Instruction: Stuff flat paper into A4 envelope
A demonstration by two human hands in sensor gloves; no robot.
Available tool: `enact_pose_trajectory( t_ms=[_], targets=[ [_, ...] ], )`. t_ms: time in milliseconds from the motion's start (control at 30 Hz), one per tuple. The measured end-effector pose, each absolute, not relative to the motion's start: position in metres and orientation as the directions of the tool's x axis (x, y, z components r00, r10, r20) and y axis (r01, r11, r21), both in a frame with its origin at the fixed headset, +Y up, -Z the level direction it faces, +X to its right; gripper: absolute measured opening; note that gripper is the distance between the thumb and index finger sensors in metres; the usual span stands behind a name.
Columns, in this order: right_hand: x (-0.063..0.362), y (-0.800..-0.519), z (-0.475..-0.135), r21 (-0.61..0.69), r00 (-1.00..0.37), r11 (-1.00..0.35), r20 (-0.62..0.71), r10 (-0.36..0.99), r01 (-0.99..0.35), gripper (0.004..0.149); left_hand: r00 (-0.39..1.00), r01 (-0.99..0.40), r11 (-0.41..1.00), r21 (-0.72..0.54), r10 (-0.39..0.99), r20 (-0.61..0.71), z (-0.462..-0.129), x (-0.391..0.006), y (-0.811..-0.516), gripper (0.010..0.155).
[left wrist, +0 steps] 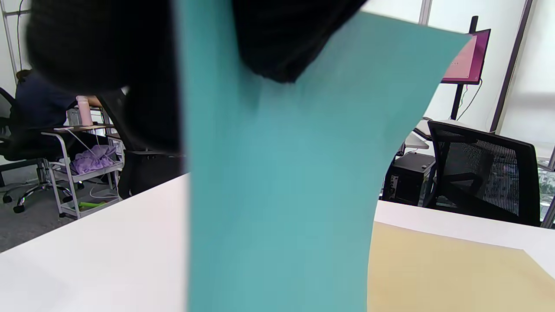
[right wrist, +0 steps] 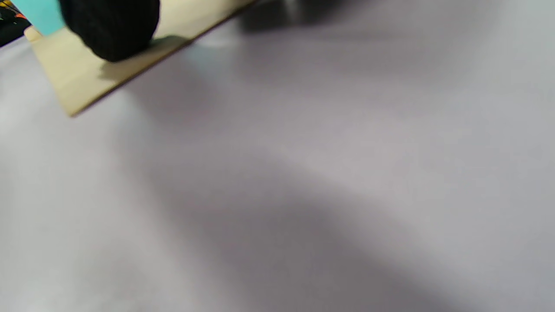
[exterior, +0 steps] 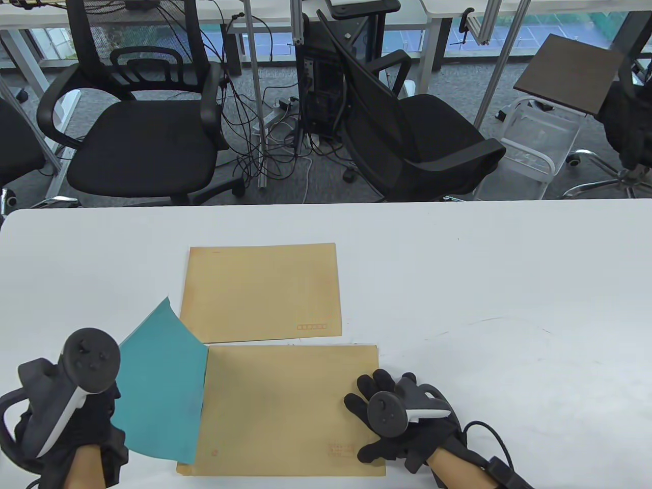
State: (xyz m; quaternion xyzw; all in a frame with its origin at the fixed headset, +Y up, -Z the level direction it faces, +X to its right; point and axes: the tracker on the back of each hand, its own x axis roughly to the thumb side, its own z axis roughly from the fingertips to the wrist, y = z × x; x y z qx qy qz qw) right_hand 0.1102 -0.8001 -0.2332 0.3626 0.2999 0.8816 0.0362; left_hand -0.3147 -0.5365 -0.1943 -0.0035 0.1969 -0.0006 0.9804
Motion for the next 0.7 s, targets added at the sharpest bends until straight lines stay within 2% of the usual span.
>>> enact_pose_trajectory(
  t_ms=[367, 500, 700],
  targets=[
    [0.111, -0.800, -0.233, 0.566, -0.735, -0.811, 0.611, 0.293, 0.147, 0.097, 0.925, 0.070, 0.998, -0.002, -0.066, -0.374, -0.193, -0.318, -0.542, 0.043],
    [0.111, -0.800, -0.233, 0.568, -0.736, -0.810, 0.610, 0.295, 0.146, 0.096, 0.929, -0.015, 0.999, -0.031, 0.002, -0.370, -0.195, -0.323, -0.544, 0.043],
    [0.111, -0.801, -0.234, 0.572, -0.736, -0.807, 0.607, 0.298, 0.145, 0.097, 0.896, -0.164, 0.986, 0.018, 0.157, -0.415, -0.190, -0.334, -0.536, 0.043]
  ],
)
